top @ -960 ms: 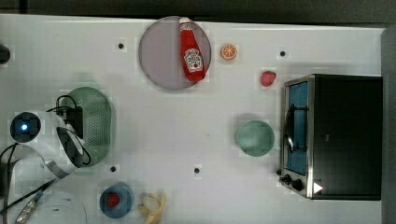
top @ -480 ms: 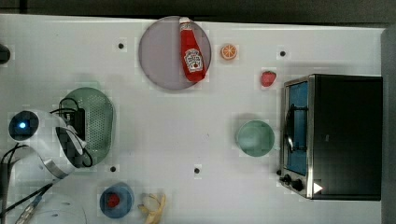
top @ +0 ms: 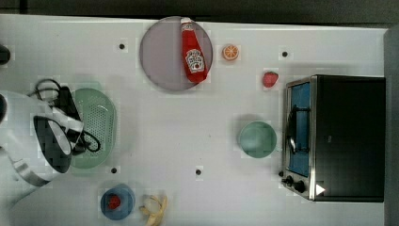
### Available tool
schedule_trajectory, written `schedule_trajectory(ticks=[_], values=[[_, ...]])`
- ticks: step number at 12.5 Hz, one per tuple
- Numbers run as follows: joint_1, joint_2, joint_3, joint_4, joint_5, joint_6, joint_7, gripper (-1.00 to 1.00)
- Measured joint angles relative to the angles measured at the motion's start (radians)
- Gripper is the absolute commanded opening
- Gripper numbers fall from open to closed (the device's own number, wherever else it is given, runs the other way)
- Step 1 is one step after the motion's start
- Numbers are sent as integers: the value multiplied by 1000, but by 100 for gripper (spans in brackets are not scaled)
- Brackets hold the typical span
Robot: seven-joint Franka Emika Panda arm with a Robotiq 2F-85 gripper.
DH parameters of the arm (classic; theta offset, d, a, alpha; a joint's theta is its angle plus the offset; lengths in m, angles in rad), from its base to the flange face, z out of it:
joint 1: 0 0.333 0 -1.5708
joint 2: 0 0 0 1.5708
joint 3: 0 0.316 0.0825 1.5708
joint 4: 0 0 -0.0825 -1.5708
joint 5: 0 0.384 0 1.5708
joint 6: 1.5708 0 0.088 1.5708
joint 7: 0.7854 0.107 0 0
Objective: Drag strainer right to left.
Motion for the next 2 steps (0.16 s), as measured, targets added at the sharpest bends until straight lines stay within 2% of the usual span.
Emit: schedule_trajectory(ticks=[2], values=[[-10, -138, -74, 32, 24, -96, -123, 100]])
